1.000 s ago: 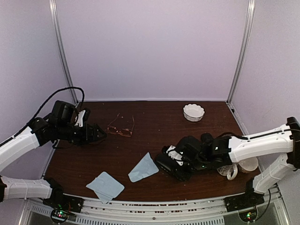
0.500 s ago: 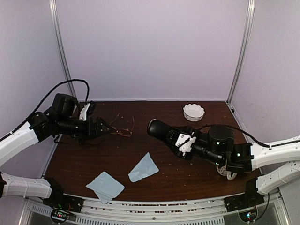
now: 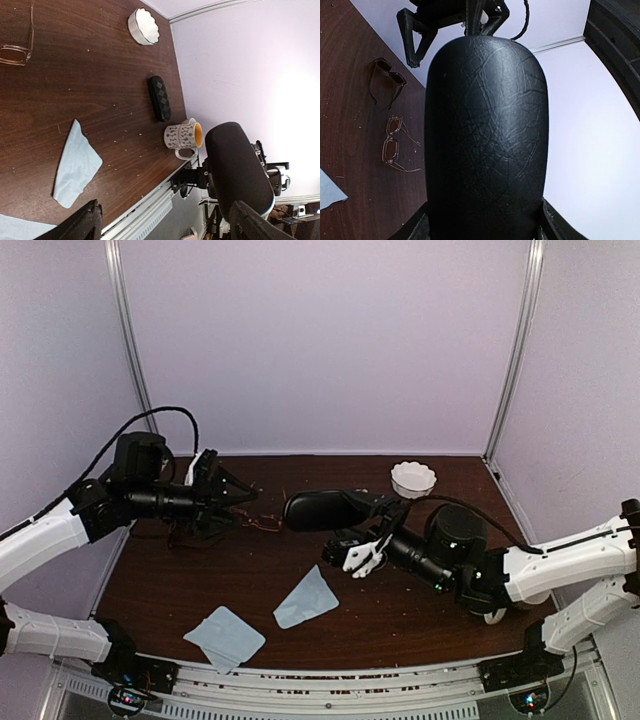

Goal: Organize the sunglasses
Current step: Pick up the sunglasses case from the corner of the board, then pass from the right arm to the left

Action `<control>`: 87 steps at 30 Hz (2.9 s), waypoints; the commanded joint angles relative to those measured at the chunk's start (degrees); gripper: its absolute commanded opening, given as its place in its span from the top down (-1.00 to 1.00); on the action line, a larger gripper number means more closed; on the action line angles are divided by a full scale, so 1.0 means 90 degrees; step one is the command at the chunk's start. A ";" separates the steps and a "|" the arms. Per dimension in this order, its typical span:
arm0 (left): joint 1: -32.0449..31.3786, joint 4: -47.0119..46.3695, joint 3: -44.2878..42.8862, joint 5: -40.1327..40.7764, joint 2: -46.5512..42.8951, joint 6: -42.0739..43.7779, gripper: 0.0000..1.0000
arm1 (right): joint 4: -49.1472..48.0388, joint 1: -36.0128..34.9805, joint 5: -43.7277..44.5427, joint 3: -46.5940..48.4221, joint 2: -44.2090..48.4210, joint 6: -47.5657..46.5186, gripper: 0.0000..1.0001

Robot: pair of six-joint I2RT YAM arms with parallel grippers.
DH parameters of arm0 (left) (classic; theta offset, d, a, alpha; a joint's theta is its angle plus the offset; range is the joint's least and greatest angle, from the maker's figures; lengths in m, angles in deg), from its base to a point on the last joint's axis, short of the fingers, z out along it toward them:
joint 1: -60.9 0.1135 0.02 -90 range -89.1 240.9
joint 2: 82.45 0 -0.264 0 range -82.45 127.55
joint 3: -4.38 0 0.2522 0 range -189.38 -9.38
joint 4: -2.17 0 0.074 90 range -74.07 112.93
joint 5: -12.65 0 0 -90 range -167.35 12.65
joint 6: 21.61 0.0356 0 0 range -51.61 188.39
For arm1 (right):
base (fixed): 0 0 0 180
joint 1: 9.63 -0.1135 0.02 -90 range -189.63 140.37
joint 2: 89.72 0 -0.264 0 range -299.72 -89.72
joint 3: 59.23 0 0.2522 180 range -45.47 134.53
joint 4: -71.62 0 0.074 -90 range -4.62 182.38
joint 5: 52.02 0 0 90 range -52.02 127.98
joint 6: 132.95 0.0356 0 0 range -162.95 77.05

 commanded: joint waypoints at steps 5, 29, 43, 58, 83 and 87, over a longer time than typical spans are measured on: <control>-0.0147 -0.1679 0.0131 -0.0493 0.0168 -0.1643 -0.83 | -0.0139 -0.0067 -0.0088 0.0586 -0.0322 -0.0575 0.19; -0.0432 -0.2540 0.0661 -0.0318 0.0022 -0.2939 -0.86 | -0.0213 -0.0123 0.0032 0.2027 -0.1758 -0.1045 0.20; -0.0435 -0.2558 0.0761 -0.0215 -0.0034 -0.3022 -0.34 | -0.0292 -0.0125 0.0394 0.2416 -0.2235 -0.1226 0.20; -0.0432 -0.2241 0.0569 0.0029 0.0040 -0.2367 0.03 | -0.1069 -0.0281 0.0821 0.1873 -0.2110 -0.0457 -0.98; -0.0437 -0.1227 -0.0129 0.2059 -0.0059 0.1049 0.08 | 0.4839 -0.0599 0.2094 0.1803 0.0677 0.8549 -1.00; -0.0435 -0.1690 0.0023 0.2081 0.0005 0.1497 0.09 | 0.5592 -0.0598 0.2180 0.2123 0.0813 0.9794 -0.99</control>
